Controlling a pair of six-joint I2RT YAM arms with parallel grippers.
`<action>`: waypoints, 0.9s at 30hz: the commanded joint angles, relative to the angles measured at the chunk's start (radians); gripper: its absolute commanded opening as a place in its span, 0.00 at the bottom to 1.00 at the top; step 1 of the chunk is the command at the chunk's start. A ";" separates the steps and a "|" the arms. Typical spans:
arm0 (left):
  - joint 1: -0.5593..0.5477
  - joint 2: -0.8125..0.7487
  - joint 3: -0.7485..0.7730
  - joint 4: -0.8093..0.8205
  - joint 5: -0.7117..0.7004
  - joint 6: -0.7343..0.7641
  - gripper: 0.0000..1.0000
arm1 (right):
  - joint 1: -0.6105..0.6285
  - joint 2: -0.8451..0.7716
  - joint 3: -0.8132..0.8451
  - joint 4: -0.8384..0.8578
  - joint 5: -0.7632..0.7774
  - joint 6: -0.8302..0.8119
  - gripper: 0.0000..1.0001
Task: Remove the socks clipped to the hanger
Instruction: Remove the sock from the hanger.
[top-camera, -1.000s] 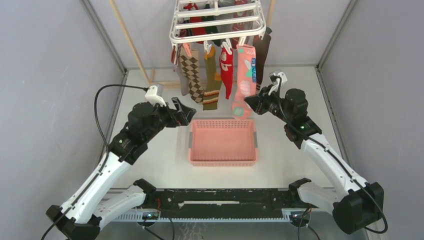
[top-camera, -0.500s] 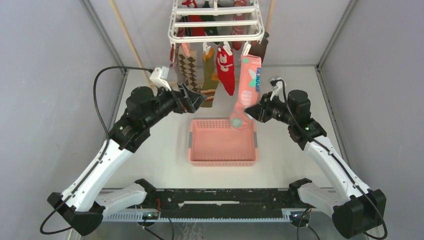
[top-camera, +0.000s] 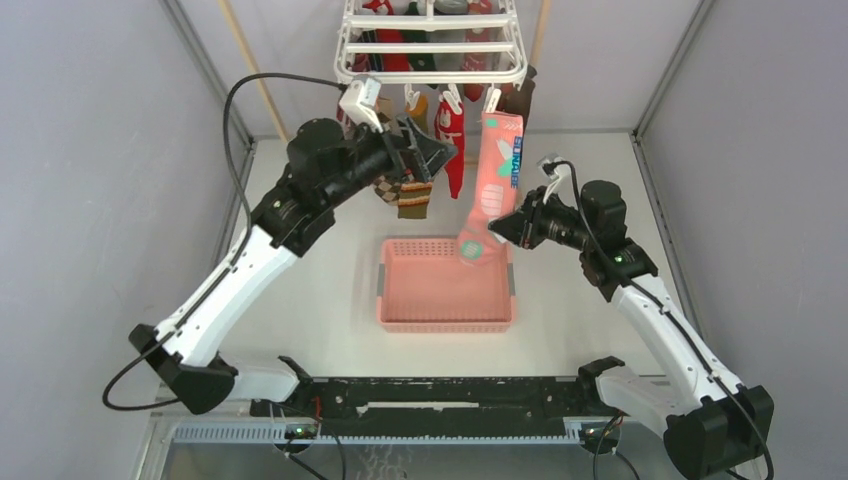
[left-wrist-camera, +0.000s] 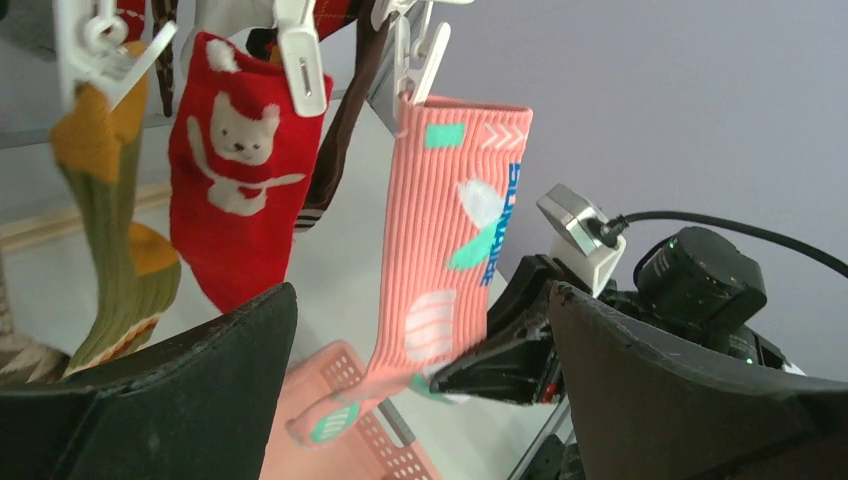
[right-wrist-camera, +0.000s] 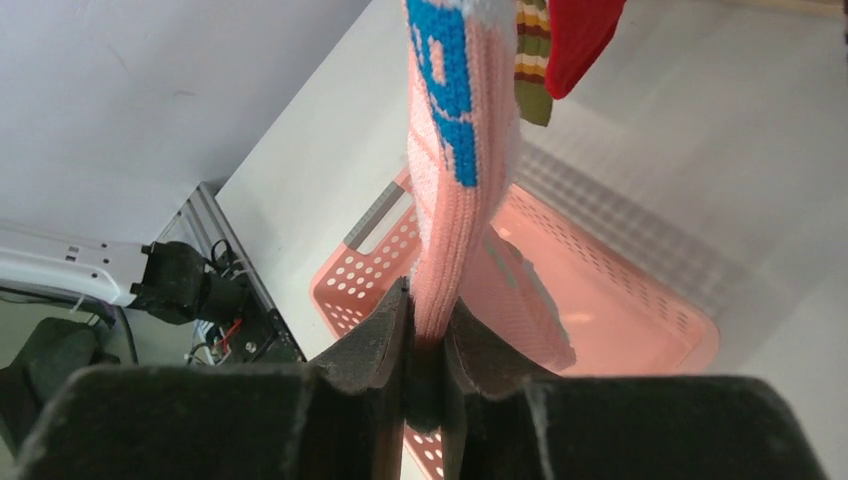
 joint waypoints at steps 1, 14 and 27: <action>-0.020 0.078 0.121 0.026 0.033 0.021 0.99 | -0.010 -0.027 0.046 -0.002 -0.076 0.017 0.21; -0.060 0.323 0.425 -0.039 0.054 0.000 0.91 | -0.014 -0.039 0.074 -0.048 -0.099 -0.010 0.21; -0.061 0.445 0.571 -0.098 -0.014 0.014 0.78 | -0.013 -0.053 0.076 -0.051 -0.109 -0.009 0.21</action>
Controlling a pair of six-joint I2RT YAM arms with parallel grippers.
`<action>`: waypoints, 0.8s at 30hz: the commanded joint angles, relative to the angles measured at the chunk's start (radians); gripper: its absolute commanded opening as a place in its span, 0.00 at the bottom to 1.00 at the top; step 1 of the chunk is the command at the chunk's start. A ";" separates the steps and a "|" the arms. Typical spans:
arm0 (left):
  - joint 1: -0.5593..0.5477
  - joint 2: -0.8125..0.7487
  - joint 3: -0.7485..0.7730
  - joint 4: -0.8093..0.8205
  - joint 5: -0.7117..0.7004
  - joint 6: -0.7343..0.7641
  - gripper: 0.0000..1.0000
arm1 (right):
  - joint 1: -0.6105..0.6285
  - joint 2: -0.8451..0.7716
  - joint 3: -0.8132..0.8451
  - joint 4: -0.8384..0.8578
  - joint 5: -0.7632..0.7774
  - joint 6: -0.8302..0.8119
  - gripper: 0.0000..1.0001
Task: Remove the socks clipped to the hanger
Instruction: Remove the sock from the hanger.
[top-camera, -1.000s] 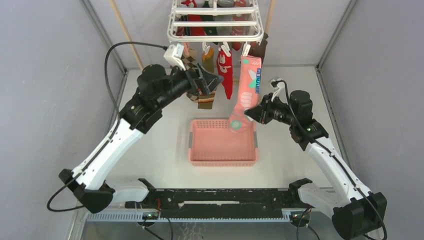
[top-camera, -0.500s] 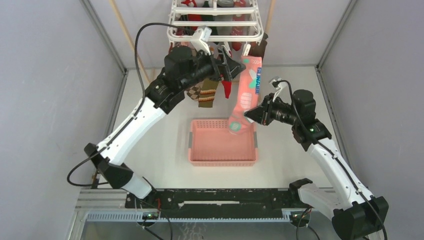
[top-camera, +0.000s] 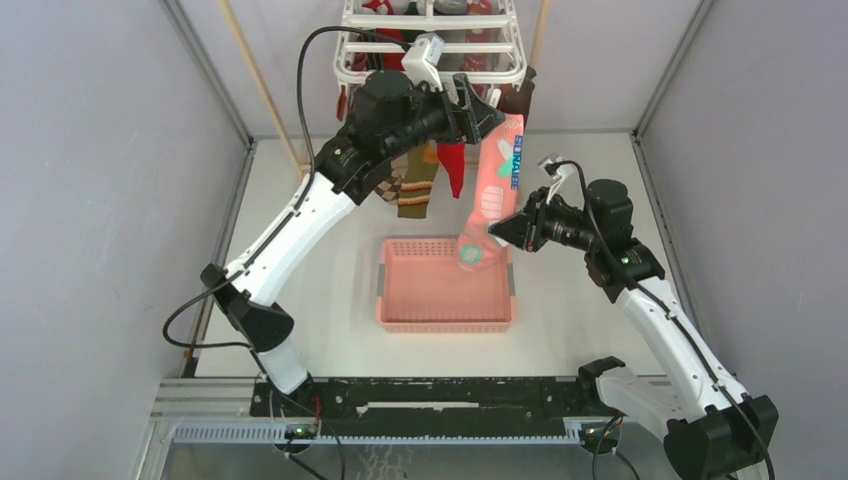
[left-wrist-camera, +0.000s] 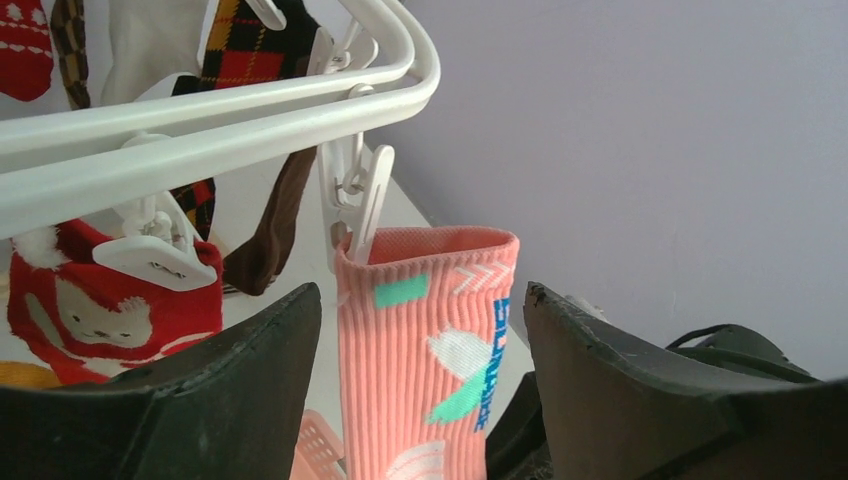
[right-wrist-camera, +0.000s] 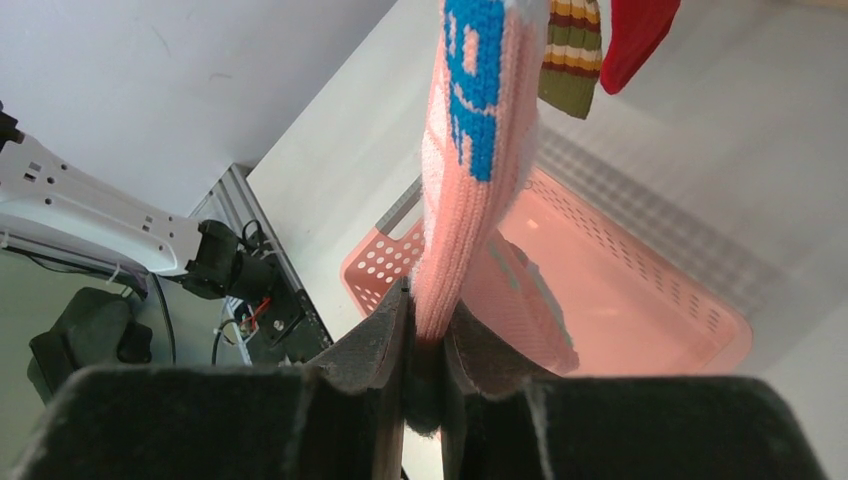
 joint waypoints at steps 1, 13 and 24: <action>-0.005 0.015 0.068 -0.001 -0.035 0.017 0.77 | -0.004 -0.031 0.041 0.009 -0.029 -0.003 0.21; -0.007 0.038 0.005 0.139 -0.053 0.013 0.70 | -0.004 -0.036 0.047 -0.006 -0.034 -0.009 0.21; -0.007 0.074 -0.019 0.221 -0.077 0.003 0.69 | -0.005 -0.040 0.052 -0.029 -0.040 -0.026 0.21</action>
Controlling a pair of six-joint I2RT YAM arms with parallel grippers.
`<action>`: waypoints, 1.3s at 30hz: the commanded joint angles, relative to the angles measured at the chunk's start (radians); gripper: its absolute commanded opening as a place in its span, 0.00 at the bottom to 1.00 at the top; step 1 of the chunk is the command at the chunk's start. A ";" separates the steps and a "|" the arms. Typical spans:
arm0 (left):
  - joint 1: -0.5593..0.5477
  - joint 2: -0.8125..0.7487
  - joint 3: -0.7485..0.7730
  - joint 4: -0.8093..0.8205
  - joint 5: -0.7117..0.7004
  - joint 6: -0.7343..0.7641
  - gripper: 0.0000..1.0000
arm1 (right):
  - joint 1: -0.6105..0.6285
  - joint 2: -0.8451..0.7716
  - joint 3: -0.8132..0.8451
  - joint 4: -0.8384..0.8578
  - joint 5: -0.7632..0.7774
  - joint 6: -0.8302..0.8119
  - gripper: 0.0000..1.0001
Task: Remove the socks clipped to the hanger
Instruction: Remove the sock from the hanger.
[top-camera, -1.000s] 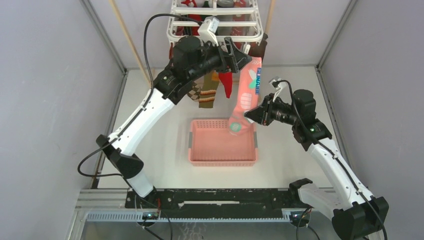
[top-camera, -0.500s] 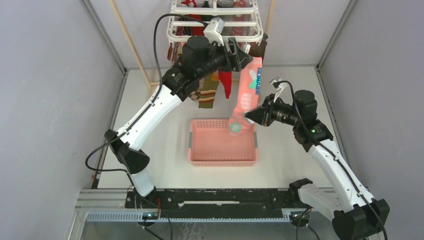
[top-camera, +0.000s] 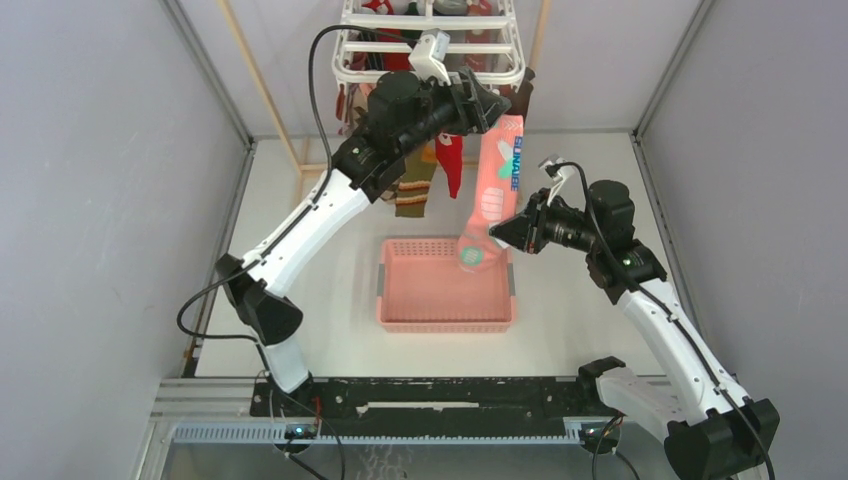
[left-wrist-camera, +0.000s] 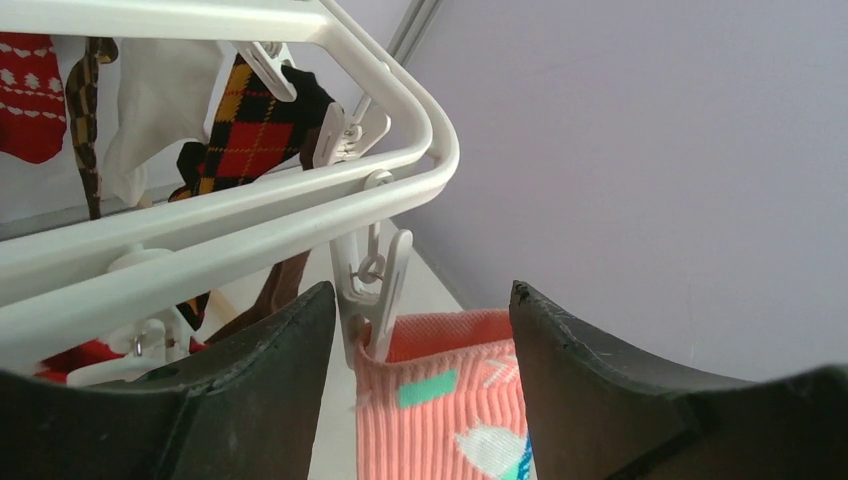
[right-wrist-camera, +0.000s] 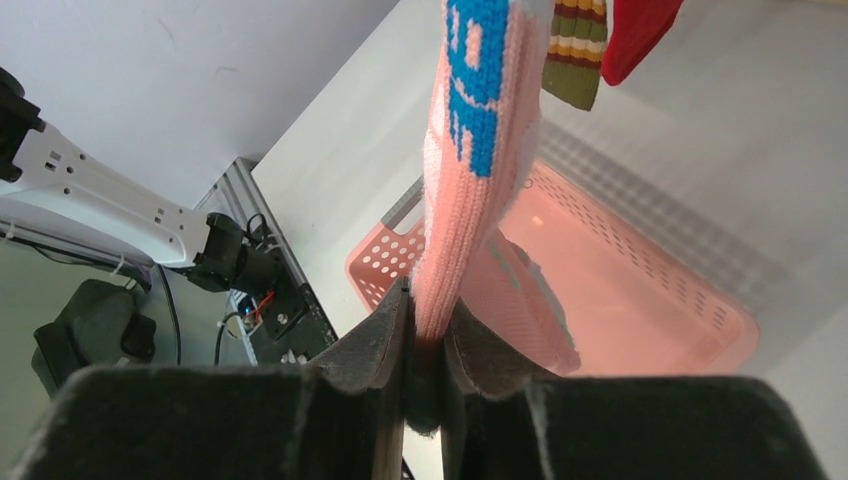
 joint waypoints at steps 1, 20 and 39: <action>-0.006 0.019 -0.004 0.062 -0.028 0.004 0.69 | -0.005 -0.026 0.054 -0.018 -0.025 -0.021 0.21; -0.006 0.058 -0.008 0.137 -0.060 -0.015 0.56 | -0.010 -0.023 0.057 -0.027 -0.036 -0.026 0.21; -0.005 0.047 -0.020 0.132 -0.107 -0.015 0.30 | -0.014 -0.018 0.057 -0.032 -0.039 -0.029 0.20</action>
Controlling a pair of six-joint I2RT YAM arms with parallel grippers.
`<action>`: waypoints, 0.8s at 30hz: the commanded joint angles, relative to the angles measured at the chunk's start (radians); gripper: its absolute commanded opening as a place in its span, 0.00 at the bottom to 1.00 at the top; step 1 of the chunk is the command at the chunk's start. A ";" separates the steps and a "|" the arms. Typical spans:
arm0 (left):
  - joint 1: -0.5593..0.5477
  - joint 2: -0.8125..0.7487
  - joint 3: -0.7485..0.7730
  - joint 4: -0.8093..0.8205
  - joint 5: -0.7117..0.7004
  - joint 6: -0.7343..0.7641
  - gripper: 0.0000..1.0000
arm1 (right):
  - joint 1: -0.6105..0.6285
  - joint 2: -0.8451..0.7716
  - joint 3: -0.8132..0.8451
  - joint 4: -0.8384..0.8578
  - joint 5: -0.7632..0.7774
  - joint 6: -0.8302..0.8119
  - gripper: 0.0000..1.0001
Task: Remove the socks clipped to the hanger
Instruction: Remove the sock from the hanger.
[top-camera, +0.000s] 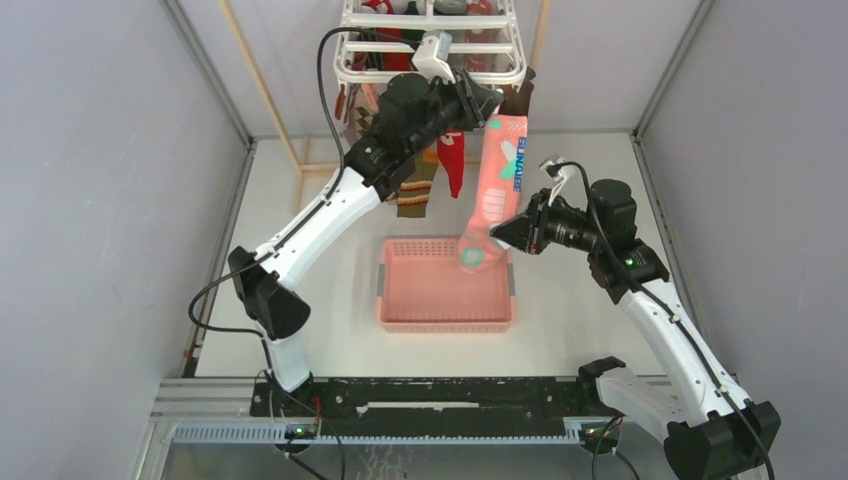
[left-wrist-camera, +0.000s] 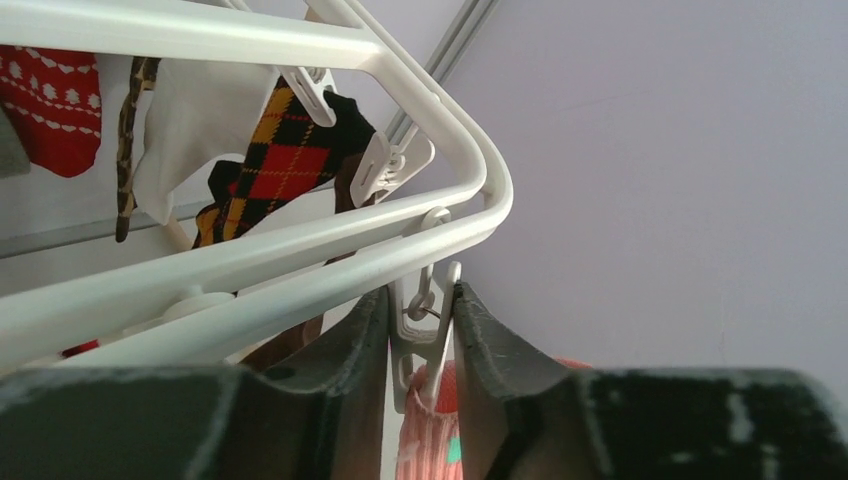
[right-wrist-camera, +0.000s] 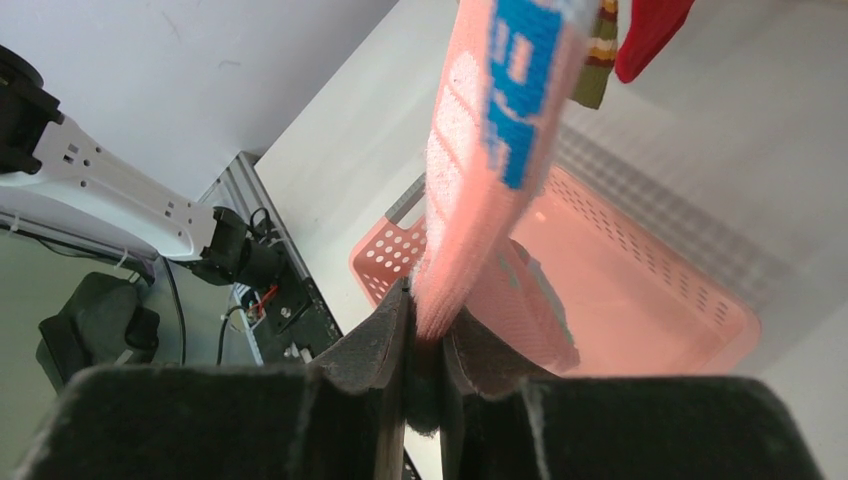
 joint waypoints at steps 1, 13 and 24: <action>-0.005 -0.009 -0.018 0.047 -0.027 -0.002 0.27 | -0.007 -0.013 0.040 0.001 -0.027 -0.017 0.20; -0.006 -0.026 -0.024 0.018 -0.053 0.018 0.18 | -0.007 -0.011 0.038 -0.009 -0.031 -0.013 0.20; -0.005 -0.038 -0.036 0.013 -0.065 0.029 0.18 | 0.004 -0.027 -0.051 0.019 -0.030 0.011 0.20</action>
